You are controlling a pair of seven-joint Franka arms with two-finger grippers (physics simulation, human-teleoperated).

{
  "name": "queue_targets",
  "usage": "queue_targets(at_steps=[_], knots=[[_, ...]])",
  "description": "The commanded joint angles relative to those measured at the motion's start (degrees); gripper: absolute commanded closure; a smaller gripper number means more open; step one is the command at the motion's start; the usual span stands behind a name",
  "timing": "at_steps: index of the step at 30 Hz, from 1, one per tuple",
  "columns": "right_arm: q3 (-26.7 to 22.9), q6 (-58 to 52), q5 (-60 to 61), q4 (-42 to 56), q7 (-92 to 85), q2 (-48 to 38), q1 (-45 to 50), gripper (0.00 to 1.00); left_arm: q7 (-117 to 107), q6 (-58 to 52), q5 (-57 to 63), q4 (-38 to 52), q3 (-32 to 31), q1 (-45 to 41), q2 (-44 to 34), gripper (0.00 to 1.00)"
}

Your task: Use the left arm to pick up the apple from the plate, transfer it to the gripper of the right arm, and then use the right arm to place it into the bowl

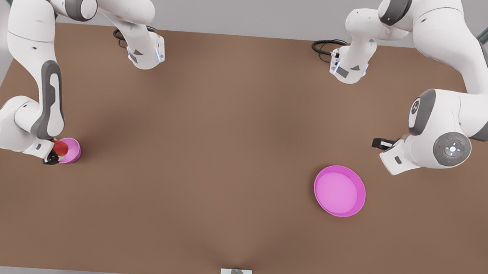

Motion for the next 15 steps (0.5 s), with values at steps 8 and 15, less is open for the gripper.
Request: queue_targets(at_steps=[8, 15], knots=[[-1.03, -2.84, 2.26, 1.17, -6.16, -3.1, 1.31, 0.0, 1.77, -0.52, 0.69, 0.02, -0.01, -0.43, 0.01, 0.0], [-1.47, -17.69, -12.41, 7.94, 95.93, -3.63, 14.05, 0.0, 1.51, -0.52, 0.6, 0.02, -0.01, -0.51, 0.01, 0.0]])
